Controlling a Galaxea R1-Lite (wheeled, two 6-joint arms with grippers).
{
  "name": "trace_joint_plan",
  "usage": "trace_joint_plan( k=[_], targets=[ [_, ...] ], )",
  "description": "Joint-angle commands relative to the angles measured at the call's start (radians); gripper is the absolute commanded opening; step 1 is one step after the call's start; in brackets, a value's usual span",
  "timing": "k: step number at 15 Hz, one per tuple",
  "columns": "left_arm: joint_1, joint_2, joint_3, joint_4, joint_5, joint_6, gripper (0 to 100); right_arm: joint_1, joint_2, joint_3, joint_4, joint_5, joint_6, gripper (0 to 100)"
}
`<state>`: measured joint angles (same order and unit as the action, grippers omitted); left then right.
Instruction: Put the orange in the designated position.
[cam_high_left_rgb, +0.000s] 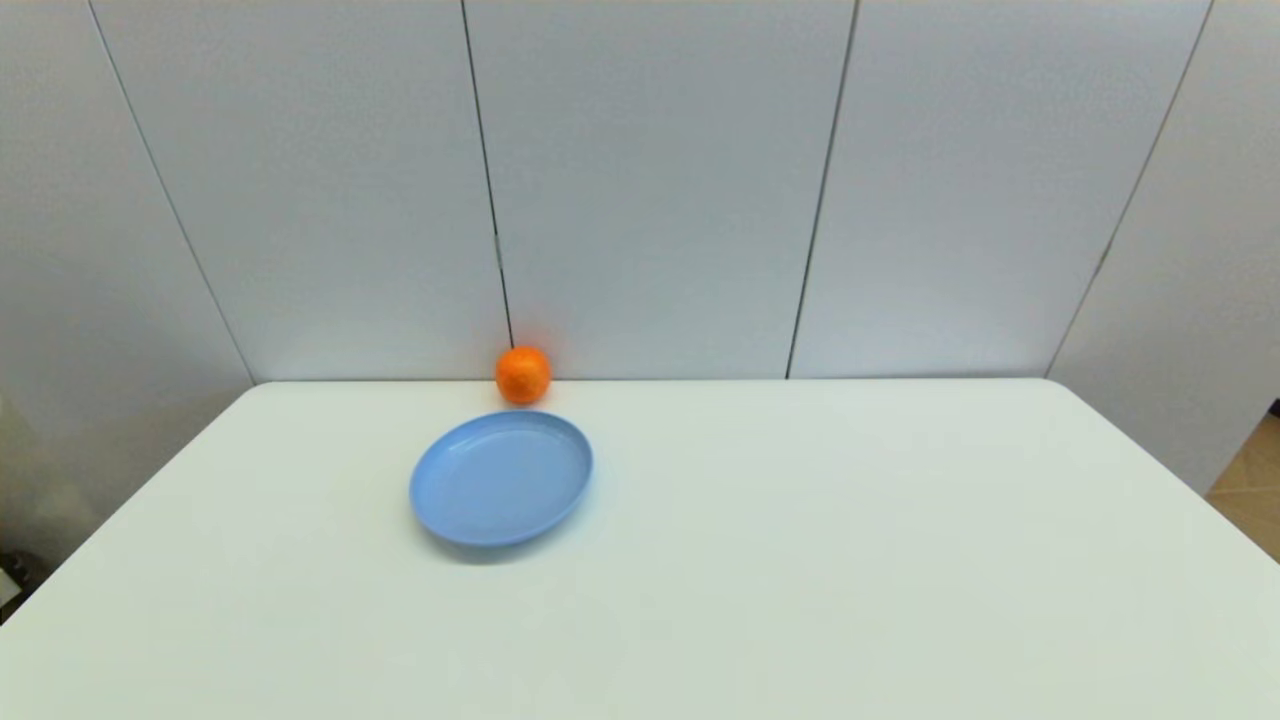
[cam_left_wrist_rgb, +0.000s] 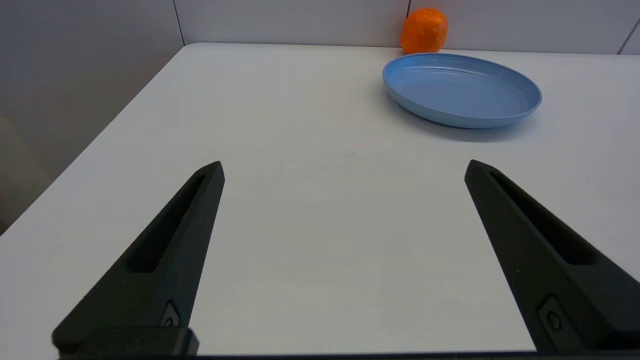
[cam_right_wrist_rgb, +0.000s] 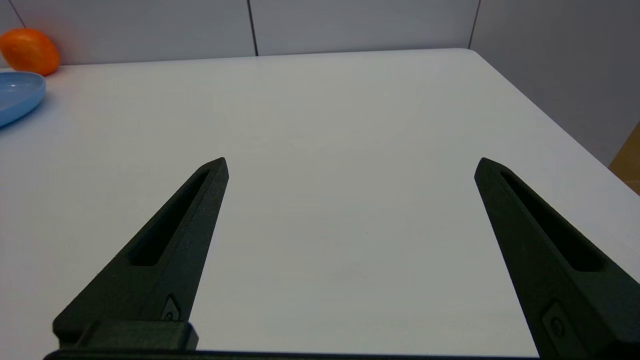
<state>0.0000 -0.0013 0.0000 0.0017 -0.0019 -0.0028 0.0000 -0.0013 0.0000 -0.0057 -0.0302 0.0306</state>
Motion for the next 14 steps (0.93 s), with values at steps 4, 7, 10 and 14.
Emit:
trace_joint_plan(
  k=[4, 7, 10, 14],
  targets=[
    [0.0, 0.001, 0.002, 0.0, 0.0, 0.0, 100, 0.0, 0.0, 0.0, 0.0, 0.0, 0.0, 100],
    [0.0, 0.001, 0.002, 0.0, 0.0, 0.001, 100, 0.0, 0.0, 0.0, 0.0, 0.0, 0.0, 100],
    [0.0, 0.001, 0.002, 0.0, 0.0, 0.0, 100, 0.0, 0.0, 0.0, 0.0, 0.0, 0.0, 100],
    [0.0, 0.001, 0.002, 0.0, 0.0, 0.0, 100, 0.0, 0.0, 0.0, 0.0, 0.0, 0.0, 100]
  ],
)
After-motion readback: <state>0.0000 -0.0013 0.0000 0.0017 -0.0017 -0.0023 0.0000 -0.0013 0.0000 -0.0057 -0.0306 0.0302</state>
